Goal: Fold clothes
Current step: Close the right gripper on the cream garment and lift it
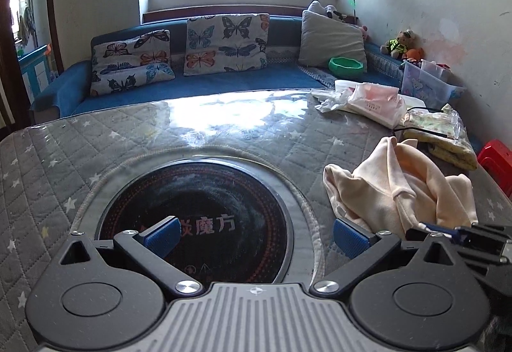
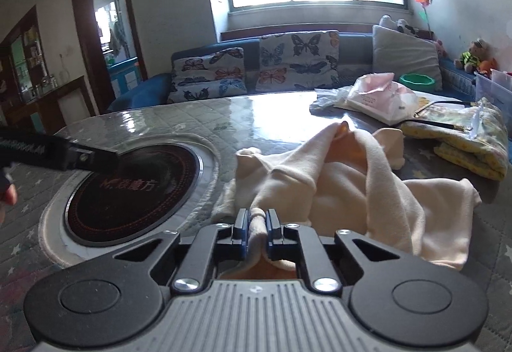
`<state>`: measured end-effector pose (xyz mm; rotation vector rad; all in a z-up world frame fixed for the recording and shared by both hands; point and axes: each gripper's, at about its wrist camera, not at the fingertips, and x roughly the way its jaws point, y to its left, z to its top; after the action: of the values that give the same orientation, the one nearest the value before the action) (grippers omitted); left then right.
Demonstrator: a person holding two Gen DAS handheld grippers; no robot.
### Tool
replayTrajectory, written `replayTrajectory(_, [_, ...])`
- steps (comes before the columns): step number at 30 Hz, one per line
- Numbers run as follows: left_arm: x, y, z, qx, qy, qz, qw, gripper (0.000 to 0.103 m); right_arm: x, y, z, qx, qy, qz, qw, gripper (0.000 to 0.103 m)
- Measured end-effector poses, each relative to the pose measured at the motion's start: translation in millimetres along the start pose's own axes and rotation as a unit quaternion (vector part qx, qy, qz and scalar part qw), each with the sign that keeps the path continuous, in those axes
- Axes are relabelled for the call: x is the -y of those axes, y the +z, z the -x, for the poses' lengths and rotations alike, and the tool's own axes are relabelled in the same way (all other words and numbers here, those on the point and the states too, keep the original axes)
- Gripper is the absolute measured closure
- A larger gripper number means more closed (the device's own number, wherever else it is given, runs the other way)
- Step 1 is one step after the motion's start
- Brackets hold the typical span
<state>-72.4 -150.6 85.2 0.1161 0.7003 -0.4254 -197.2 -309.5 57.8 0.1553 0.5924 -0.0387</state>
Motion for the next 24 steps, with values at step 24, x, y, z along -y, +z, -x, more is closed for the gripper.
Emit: replayTrajectory(24, [26, 4, 3, -0.001, -0.095, -0.033, 0.995, 0.0, -49, -24, 18, -0.024, 0.092, 0.058, 0.994, 0.093])
